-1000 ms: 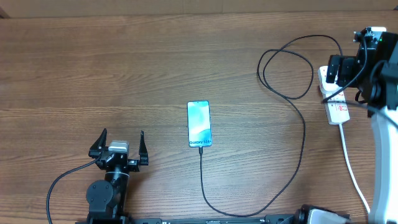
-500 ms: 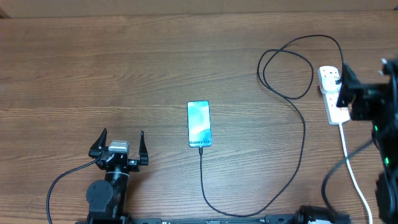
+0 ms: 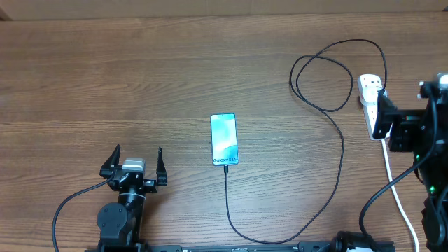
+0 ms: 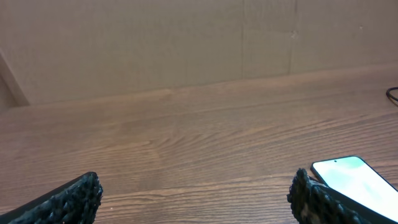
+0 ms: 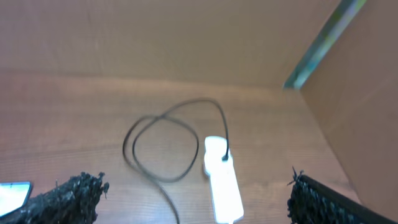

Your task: Plug charger to phone and switch on socket

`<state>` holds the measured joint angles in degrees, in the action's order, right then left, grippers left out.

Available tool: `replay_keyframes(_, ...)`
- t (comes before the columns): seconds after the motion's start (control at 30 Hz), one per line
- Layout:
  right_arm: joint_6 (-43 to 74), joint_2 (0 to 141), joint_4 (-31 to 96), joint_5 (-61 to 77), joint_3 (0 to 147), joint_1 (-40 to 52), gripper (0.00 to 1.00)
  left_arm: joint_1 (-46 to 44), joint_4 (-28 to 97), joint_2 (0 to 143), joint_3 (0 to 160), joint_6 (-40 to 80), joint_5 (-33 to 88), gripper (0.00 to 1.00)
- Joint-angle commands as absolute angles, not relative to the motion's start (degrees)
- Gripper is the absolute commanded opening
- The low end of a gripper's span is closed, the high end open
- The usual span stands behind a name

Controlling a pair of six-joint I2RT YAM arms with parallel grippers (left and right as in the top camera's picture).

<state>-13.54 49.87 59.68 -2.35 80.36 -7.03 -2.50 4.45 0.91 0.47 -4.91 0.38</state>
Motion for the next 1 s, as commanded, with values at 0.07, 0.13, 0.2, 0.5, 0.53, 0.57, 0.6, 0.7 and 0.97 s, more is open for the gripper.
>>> replay_keyframes(0.07, -13.6, 49.6, 63.2, -2.7, 78.7, -6.7, 1.00, -2.3, 4.5, 0.3, 0.3, -6.0, 0.4, 0.99)
replay_keyframes(0.13, -13.6, 49.5, 64.3, -2.7, 77.7, -6.7, 1.00, -2.3, 4.5, 0.3, 0.3, -6.0, 0.4, 1.00)
replay_keyframes(0.2, -13.6, 49.5, 65.2, -2.7, 76.8, -6.7, 1.00, -2.3, 4.5, 0.3, 0.3, -6.0, 0.4, 1.00)
replay_keyframes(0.5, -13.6, 49.5, 65.3, -2.7, 72.7, -6.7, 1.00, -2.3, 4.5, 0.3, 0.3, -6.0, 0.4, 1.00)
replay_keyframes(0.53, -13.6, 49.5, 65.3, -2.7, 72.2, -6.7, 1.00, -2.3, 4.5, 0.3, 0.3, -6.0, 0.4, 0.99)
replay_keyframes(0.57, -13.6, 49.5, 65.3, -2.7, 71.9, -6.7, 1.00, -2.3, 4.5, 0.3, 0.3, -6.0, 0.4, 1.00)
replay_keyframes(0.6, -13.6, 49.5, 65.3, -2.7, 71.8, -6.7, 1.00, -2.3, 4.5, 0.3, 0.3, -6.0, 0.4, 1.00)
replay_keyframes(0.7, -13.6, 49.4, 65.3, -2.7, 71.6, -6.7, 1.00, -2.3, 4.5, 0.3, 0.3, -6.0, 0.4, 1.00)
replay_keyframes(0.97, -13.6, 48.1, 65.3, -2.7, 71.6, -6.7, 1.00, -2.3, 4.5, 0.3, 0.3, -6.0, 0.4, 1.00)
